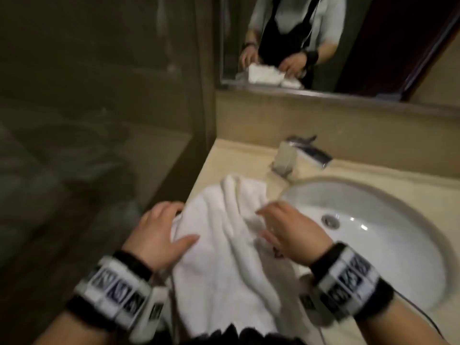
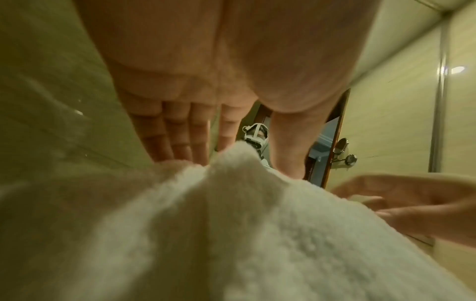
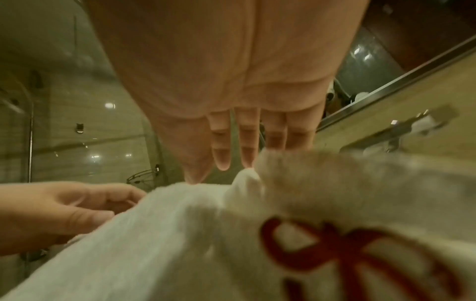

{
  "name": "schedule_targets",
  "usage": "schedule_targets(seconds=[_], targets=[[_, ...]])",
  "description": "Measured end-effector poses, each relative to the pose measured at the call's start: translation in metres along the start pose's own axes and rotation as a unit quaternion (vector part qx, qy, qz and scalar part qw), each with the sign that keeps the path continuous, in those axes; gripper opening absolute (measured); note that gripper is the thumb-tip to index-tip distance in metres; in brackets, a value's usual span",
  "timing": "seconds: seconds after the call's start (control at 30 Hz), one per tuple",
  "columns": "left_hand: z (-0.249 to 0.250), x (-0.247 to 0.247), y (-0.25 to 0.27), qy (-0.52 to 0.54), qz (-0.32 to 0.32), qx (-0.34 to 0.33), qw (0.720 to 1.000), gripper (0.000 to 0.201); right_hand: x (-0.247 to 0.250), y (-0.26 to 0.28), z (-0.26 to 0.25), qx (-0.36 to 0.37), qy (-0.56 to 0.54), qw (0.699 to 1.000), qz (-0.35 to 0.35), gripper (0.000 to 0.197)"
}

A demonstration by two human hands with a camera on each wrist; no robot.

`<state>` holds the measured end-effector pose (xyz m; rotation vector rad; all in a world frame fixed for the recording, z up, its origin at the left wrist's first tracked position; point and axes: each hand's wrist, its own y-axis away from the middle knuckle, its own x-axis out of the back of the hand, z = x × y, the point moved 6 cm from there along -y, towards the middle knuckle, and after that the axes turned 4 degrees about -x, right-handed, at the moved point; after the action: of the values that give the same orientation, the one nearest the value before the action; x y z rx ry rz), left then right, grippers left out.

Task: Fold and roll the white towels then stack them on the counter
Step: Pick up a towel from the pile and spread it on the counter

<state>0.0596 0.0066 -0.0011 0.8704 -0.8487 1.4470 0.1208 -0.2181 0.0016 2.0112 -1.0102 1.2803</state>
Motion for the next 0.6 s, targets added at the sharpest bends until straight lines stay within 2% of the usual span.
schedule_targets(seconds=[0.03,0.1,0.17,0.23,0.3,0.33,0.4,0.43,0.5,0.6], targets=[[-0.007,-0.009,-0.006,0.008,-0.028,0.022,0.999,0.068,-0.010,-0.012,-0.004,0.002,0.000,1.000,-0.002,0.042],[-0.005,-0.018,-0.014,0.004,-0.066,0.025,0.997,0.058,-0.022,-0.026,-0.015,-0.001,-0.002,1.000,-0.013,0.043],[0.001,-0.015,-0.023,-0.004,-0.040,0.006,0.999,0.040,-0.026,-0.031,-0.013,-0.011,0.009,1.000,-0.007,0.047],[0.010,-0.008,-0.028,0.036,-0.011,-0.025,0.999,0.026,-0.028,-0.023,-0.007,-0.027,0.001,1.000,0.002,0.072],[0.028,0.004,-0.040,0.122,0.014,-0.077,0.989,0.023,-0.022,-0.022,-0.009,-0.023,-0.039,0.999,0.009,0.103],[0.042,0.011,-0.045,0.165,0.016,-0.107,0.980,0.023,-0.022,-0.025,-0.017,-0.008,-0.073,0.997,0.009,0.111],[0.071,0.018,-0.052,0.207,0.005,-0.166,0.964,0.022,-0.022,-0.030,-0.037,0.033,-0.151,0.988,0.027,0.104],[0.082,0.020,-0.053,0.212,-0.001,-0.185,0.960,0.022,-0.019,-0.034,-0.042,0.041,-0.183,0.981,0.057,0.089],[0.097,0.020,-0.056,0.222,-0.017,-0.206,0.953,0.024,-0.008,-0.035,-0.039,0.007,-0.217,0.969,0.116,0.059],[0.100,0.017,-0.048,0.222,-0.037,-0.227,0.948,0.042,0.014,-0.018,-0.022,-0.044,-0.220,0.963,0.150,0.053]])
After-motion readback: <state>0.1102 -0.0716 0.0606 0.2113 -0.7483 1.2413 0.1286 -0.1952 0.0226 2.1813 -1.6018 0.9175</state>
